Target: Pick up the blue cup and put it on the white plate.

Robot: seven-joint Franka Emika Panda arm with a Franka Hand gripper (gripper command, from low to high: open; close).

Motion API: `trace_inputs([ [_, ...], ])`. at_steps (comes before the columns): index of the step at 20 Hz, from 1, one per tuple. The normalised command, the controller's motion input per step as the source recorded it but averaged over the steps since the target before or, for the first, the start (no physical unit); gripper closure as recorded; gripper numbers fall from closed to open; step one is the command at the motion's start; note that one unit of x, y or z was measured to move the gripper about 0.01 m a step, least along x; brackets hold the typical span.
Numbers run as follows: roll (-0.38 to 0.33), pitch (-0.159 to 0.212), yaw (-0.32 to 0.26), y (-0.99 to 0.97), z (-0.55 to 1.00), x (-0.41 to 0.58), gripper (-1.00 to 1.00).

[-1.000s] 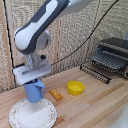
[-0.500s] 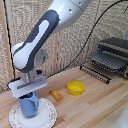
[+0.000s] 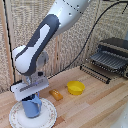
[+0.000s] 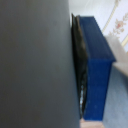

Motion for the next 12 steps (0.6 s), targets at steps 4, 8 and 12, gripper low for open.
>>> trace_inputs([
  [4, -0.001, -0.02, 0.111, -0.04, 0.23, 0.031, -1.0],
  [8, 0.0, 0.0, 0.082, -0.04, 0.53, 0.061, -1.0],
  [12, 0.006, 0.032, 0.065, -0.01, 0.9, 0.147, -1.0],
])
